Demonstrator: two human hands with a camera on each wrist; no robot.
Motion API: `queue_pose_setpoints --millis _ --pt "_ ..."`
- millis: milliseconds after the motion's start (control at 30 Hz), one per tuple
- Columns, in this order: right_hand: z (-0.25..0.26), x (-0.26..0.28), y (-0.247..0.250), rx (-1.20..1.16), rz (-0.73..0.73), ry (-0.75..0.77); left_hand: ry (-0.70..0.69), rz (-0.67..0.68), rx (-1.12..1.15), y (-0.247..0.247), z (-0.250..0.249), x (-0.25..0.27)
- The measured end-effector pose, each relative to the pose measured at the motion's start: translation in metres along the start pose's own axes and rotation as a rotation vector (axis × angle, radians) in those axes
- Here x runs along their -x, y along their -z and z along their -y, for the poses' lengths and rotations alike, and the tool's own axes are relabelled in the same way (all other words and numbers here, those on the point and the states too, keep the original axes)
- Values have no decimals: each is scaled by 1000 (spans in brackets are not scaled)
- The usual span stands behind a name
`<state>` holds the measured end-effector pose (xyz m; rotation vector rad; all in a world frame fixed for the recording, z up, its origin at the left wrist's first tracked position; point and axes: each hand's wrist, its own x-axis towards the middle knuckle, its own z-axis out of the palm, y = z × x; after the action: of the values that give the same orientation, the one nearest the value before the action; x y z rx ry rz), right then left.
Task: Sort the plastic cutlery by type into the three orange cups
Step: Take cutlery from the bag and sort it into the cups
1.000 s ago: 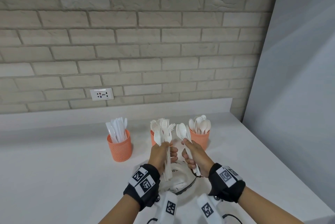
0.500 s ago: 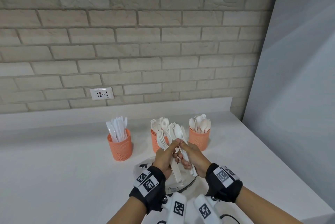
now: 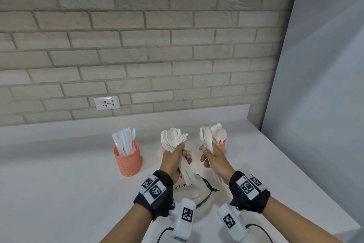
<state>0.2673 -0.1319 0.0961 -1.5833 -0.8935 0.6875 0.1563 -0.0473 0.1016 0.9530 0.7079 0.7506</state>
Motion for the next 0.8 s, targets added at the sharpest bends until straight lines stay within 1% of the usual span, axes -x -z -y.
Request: queue_pose_setpoints --millis 100,167,233,333,400,467,500,567,667,800 --pt "1 -5 7 5 -10 16 -41 9 -78 -4 -2 -2" --pt "2 -8 10 -21 -42 34 -67 15 -120 -4 -1 -4" --pt "1 -12 13 -70 -108 49 -85 10 -136 -5 0 -6" --pt "-3 -21 19 -89 -207 23 -114 -25 -170 -5 -1 -10" --pt "-7 -30 26 -57 -289 12 -164 -59 -240 -1 -5 -17" --pt "-7 -41 36 -19 -391 28 -245 -113 -356 5 -11 -27" --pt "-5 -47 42 -24 -438 47 -283 -140 -401 9 -15 -33" --pt "0 -61 53 -64 -502 104 -336 -187 -416 15 -26 -46" --pt "6 -85 65 -132 -564 215 -386 -255 -313 18 -45 -69" --pt "8 -113 68 -215 -588 342 -448 -318 -249 15 -57 -97"
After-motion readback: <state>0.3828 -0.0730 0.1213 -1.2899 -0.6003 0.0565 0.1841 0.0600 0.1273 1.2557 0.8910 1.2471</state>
